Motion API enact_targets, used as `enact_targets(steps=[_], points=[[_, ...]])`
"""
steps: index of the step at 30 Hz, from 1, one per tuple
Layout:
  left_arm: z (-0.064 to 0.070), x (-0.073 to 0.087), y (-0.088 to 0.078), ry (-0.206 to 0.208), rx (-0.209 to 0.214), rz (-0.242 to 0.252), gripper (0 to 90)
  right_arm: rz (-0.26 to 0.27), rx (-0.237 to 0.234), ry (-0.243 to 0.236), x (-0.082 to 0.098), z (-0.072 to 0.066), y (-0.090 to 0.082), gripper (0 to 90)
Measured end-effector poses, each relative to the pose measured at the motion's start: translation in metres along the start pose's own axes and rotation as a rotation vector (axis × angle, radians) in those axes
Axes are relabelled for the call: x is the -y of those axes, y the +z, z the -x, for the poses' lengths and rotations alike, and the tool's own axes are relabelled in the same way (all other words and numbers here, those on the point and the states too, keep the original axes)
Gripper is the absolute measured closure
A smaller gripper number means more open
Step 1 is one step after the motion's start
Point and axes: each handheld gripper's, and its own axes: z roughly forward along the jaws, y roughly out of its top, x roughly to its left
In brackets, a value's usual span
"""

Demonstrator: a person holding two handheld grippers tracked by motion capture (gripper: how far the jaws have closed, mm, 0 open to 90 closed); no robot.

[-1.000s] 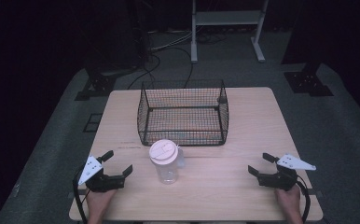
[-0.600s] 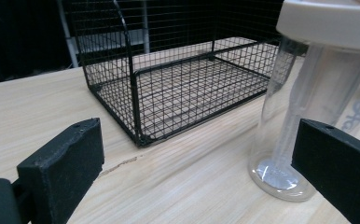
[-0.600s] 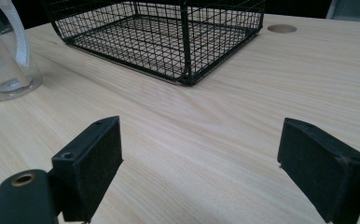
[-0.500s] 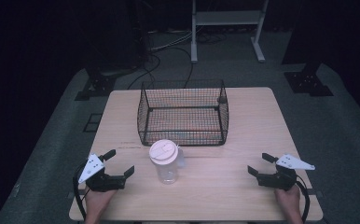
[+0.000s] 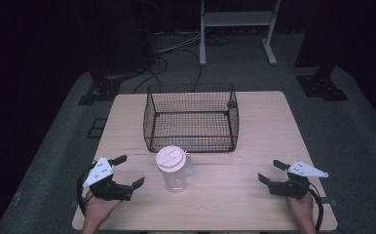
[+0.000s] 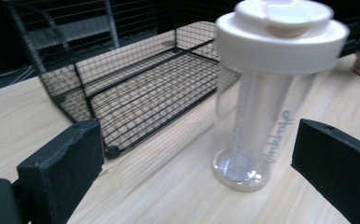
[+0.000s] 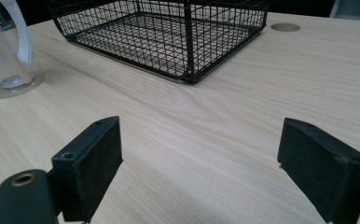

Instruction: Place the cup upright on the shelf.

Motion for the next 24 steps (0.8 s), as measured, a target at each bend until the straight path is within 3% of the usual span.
enact_targets(steps=[11, 18, 24], points=[[0.011, -0.015, 0.009, 0.036, 0.064, -0.026, 1.3, 0.001, -0.003, -0.001, 0.0, 0.0, 0.0, 12.8], [0.02, -0.024, 0.02, 0.048, 0.128, -0.058, 1.3, 0.002, -0.006, 0.002, 0.0, 0.0, 0.0, 12.8], [0.024, -0.028, 0.026, 0.059, 0.147, -0.074, 1.3, 0.003, -0.006, 0.002, 0.0, 0.0, 0.0, 12.8]])
